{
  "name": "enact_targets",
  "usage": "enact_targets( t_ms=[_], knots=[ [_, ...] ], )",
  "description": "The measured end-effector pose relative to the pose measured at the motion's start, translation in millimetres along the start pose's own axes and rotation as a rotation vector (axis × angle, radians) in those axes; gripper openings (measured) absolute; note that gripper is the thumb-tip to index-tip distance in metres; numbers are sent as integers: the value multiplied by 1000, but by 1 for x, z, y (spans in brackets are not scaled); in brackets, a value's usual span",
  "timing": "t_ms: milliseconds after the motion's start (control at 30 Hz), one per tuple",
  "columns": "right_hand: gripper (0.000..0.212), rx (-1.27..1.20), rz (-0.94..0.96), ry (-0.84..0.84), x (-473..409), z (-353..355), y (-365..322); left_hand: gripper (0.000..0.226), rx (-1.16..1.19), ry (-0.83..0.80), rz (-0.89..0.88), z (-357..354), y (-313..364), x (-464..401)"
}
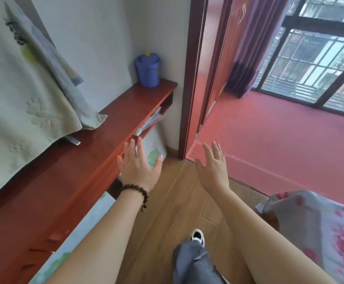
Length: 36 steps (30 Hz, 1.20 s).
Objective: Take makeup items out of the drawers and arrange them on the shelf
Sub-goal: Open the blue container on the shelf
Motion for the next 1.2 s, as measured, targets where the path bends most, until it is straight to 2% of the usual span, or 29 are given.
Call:
enact_targets(
  t_ms=[267, 567, 767, 867, 1133, 1200],
  knots=[
    [56, -11, 142, -92, -197, -15, 1, 80, -16, 90, 139, -46, 59, -152],
    [54, -87, 252, -164, -338, -71, -31, 80, -18, 159, 259, -77, 66, -267],
    [55, -113, 284, -181, -421, -119, -51, 81, -13, 196, 272, -107, 51, -361],
    [56, -97, 291, -202, -469, -144, -68, 80, 29, 159, 268, -122, 41, -414],
    [68, -134, 280, -294, -564, -188, -109, 76, 124, 151, 173, -136, 37, -537],
    [72, -152, 295, -330, -579, -196, -112, 69, 137, 116, 139, -140, 42, -560]
  ],
)
Point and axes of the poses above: each hand's wrist, its own x-axis away from the middle knuckle, its own z-axis out of the back of the hand, y = z × x, the point moved 3 cm from there along -x, towards the middle knuckle, and after that the axes turned 6 degrees about y, right-handed, at the moved point
